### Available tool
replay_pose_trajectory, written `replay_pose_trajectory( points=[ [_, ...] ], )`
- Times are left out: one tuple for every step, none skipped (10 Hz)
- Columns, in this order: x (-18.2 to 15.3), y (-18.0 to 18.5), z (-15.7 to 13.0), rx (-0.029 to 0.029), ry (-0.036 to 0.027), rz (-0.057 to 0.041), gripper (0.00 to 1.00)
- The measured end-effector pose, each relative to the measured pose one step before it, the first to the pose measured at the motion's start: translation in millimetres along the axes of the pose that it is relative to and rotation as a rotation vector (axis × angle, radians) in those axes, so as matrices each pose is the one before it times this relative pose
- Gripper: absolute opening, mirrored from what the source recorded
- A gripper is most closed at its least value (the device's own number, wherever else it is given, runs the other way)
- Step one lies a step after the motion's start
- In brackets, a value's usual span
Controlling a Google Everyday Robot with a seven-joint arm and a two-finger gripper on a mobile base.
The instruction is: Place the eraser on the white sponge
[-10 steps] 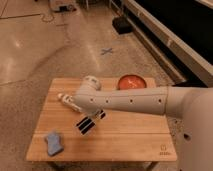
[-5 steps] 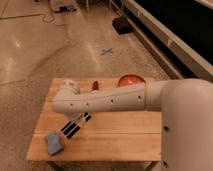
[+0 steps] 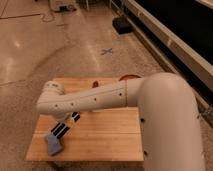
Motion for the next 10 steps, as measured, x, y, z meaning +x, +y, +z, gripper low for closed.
replay_pose_trajectory(
  points=[
    [-5.17, -7.33, 4.6, 0.00667, -0.00153, -0.00458, 0.56],
    [-4.99, -7.57, 2.56, 0.00431, -0.00161, -0.00525, 0.63],
    [-9.12, -7.92, 2.98, 0.00296, -0.00264, -0.00955, 0.71],
    [-5.84, -1.31, 3.68, -0.00176, 0.00063, -0.00873, 0.73],
    [-0.07, 0.19, 3.88, -0.00272, 0.0018, -0.00357, 0.73],
    [2.28, -0.36, 4.61, -0.00301, 0.00114, 0.00031, 0.73],
    [-0.61, -4.93, 1.91, 0.00109, -0.00131, -0.00859, 0.73],
    [-4.66, -3.66, 1.38, -0.0014, -0.00021, -0.01143, 0.73],
    [-5.24, -3.09, 4.44, -0.00543, 0.00129, -0.01303, 0.73],
    [-6.54, -3.57, 10.39, -0.00833, 0.00188, -0.0159, 0.73]
  ],
)
